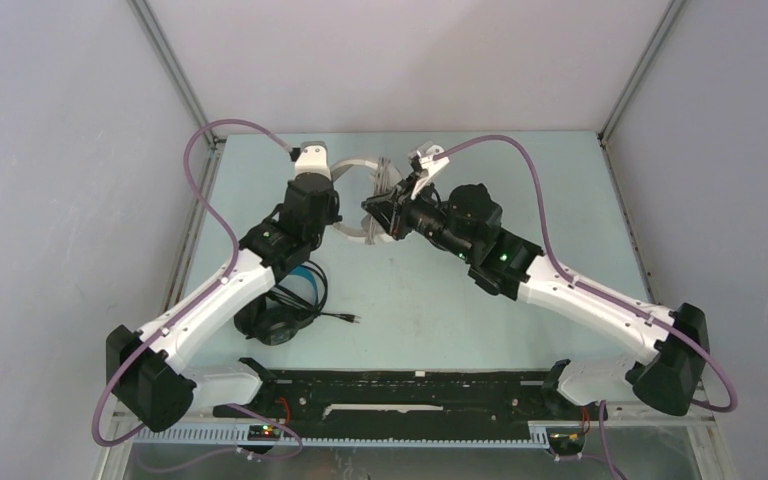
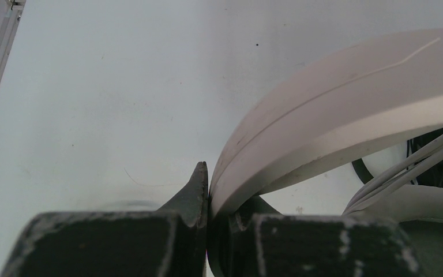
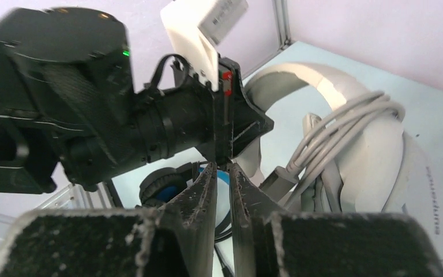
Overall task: Wrap the headphones
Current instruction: Wrap the headphones cable around the headphones, then place the headphones at the center of the board.
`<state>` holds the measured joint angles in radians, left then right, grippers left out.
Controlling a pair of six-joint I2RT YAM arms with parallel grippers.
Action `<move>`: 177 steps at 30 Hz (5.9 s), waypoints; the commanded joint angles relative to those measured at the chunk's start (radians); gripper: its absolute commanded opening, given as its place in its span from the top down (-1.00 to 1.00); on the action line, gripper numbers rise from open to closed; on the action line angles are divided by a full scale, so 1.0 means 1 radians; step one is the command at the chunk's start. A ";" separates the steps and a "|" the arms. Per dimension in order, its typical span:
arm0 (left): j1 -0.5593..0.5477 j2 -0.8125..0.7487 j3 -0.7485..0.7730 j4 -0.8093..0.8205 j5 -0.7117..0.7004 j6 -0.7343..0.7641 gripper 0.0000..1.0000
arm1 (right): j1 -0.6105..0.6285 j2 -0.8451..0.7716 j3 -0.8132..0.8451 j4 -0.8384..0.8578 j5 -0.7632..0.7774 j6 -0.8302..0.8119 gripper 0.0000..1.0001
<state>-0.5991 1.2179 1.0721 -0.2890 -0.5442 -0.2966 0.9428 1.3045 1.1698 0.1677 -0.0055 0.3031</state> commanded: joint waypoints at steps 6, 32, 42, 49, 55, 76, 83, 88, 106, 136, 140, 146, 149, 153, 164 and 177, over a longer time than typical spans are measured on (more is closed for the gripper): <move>0.005 -0.053 0.108 0.069 0.074 -0.061 1.00 | -0.089 0.095 0.040 -0.092 0.002 0.052 0.74; 0.017 -0.046 0.125 0.004 0.100 -0.039 1.00 | -0.075 -0.021 0.030 -0.036 -0.119 0.096 0.63; 0.017 -0.003 0.124 -0.014 0.099 -0.015 1.00 | -0.078 -0.107 0.030 -0.077 -0.136 0.133 0.55; 0.018 0.092 0.127 -0.036 0.143 0.013 1.00 | -0.056 -0.169 0.027 -0.229 0.030 0.038 0.23; 0.018 0.203 0.157 -0.071 0.233 0.020 1.00 | -0.104 -0.126 -0.028 -0.221 0.073 -0.019 0.24; 0.068 0.462 0.288 -0.171 0.362 0.072 1.00 | -0.176 0.174 -0.028 -0.183 0.023 -0.015 0.43; 0.077 0.495 0.308 -0.191 0.378 0.073 0.99 | -0.177 0.245 -0.028 -0.194 0.050 -0.018 0.46; 0.086 0.529 0.334 -0.208 0.402 0.073 0.93 | -0.177 0.320 -0.027 -0.200 0.067 -0.021 0.51; 0.101 0.613 0.432 -0.360 0.465 0.096 0.63 | -0.185 0.420 -0.086 -0.139 0.098 0.028 0.60; 0.136 0.516 0.251 -0.399 0.527 0.069 0.31 | -0.165 0.458 -0.123 0.002 0.018 0.080 0.60; 0.148 0.518 0.240 -0.389 0.529 0.060 0.25 | -0.167 0.486 -0.123 0.024 0.017 0.085 0.61; 0.155 0.528 0.246 -0.389 0.521 0.059 0.12 | -0.170 0.503 -0.122 0.056 -0.014 0.078 0.61; 0.159 0.523 0.255 -0.397 0.518 0.059 0.07 | -0.171 0.509 -0.123 0.069 -0.014 0.077 0.61; 0.163 0.500 0.276 -0.414 0.511 0.059 -0.10 | -0.170 0.523 -0.123 0.087 -0.019 0.078 0.61; 0.211 0.394 0.242 -0.334 0.550 0.010 -0.51 | -0.161 0.520 -0.122 0.137 -0.030 0.085 0.61; 0.272 0.439 0.237 -0.169 0.796 -0.068 -0.20 | -0.139 0.504 -0.123 0.182 -0.032 0.069 0.60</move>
<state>-0.3275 1.6203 1.2789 -0.5114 0.1497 -0.3408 0.7975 1.8252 1.0580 0.3161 -0.0463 0.3882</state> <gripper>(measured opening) 0.604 0.196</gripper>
